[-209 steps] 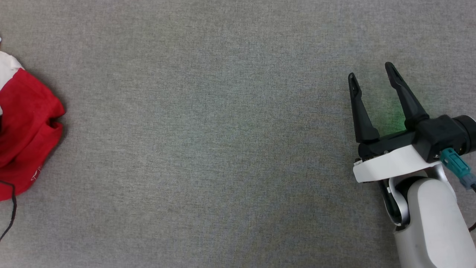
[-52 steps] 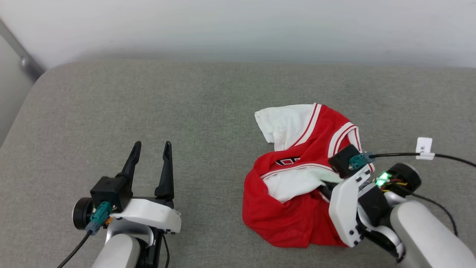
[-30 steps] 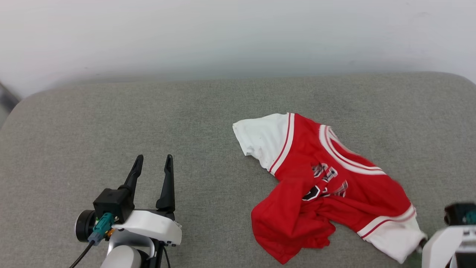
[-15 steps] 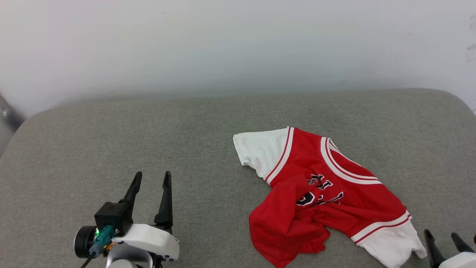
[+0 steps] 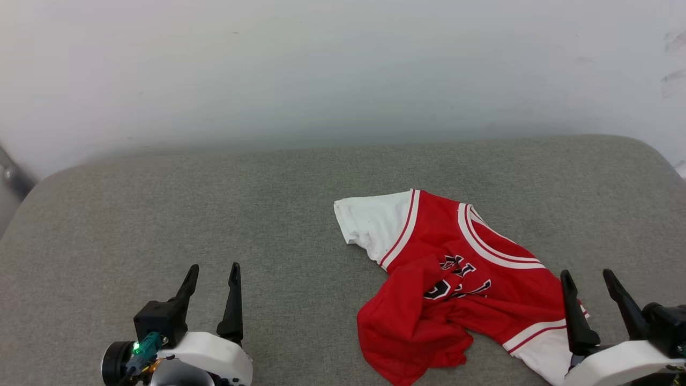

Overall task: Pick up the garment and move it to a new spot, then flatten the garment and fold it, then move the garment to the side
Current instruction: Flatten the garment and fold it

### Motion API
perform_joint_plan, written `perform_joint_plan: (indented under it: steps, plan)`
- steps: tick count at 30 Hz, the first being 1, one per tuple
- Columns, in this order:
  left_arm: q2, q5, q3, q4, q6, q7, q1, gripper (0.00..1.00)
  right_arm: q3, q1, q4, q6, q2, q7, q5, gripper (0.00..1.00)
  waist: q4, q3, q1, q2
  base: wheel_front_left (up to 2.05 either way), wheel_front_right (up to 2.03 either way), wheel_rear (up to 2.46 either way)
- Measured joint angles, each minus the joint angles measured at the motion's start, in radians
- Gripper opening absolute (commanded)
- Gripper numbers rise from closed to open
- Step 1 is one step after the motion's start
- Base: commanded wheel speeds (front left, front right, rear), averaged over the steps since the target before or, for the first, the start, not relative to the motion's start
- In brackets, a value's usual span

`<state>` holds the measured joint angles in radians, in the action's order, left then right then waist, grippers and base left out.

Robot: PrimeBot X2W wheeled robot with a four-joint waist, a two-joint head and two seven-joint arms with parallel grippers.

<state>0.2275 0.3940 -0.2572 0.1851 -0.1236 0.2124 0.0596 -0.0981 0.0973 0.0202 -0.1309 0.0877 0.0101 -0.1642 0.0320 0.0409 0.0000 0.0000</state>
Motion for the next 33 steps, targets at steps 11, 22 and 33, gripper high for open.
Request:
perform_joint_plan:
  steps: [11,22,33]
  plan:
    - [0.013,0.007,-0.017,0.016,0.015,-0.043,0.051,1.00,0.058,-0.016,0.058,0.000,-0.024,0.007,0.007,1.00,-0.002,-0.032,0.0000,0.0000,0.00,0.00,0.00]
    - [0.030,0.069,-0.067,0.100,0.190,-0.243,0.462,1.00,0.121,-0.110,0.088,0.000,-0.032,0.016,-0.001,1.00,0.058,-0.183,0.0000,0.0000,0.00,0.00,0.00]
    - [0.120,0.231,-0.202,0.278,0.252,-0.656,0.819,1.00,0.158,-0.185,0.018,0.000,-0.035,0.096,-0.043,1.00,0.174,-0.327,0.0001,0.0000,0.00,0.00,0.00]
